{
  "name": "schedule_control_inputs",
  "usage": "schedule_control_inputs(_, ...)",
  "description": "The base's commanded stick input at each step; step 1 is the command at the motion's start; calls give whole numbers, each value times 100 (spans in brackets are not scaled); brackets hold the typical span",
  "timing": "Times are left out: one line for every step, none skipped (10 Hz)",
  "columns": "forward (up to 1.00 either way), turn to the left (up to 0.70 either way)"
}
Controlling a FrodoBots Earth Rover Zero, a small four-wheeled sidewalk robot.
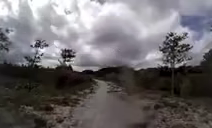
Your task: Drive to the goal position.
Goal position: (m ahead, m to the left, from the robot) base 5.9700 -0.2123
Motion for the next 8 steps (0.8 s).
schedule_control_inputs(69, 14)
schedule_control_inputs(69, 14)
schedule_control_inputs(69, 14)
schedule_control_inputs(69, 9)
schedule_control_inputs(69, 1)
schedule_control_inputs(69, 1)
schedule_control_inputs(69, 1)
schedule_control_inputs(69, 3)
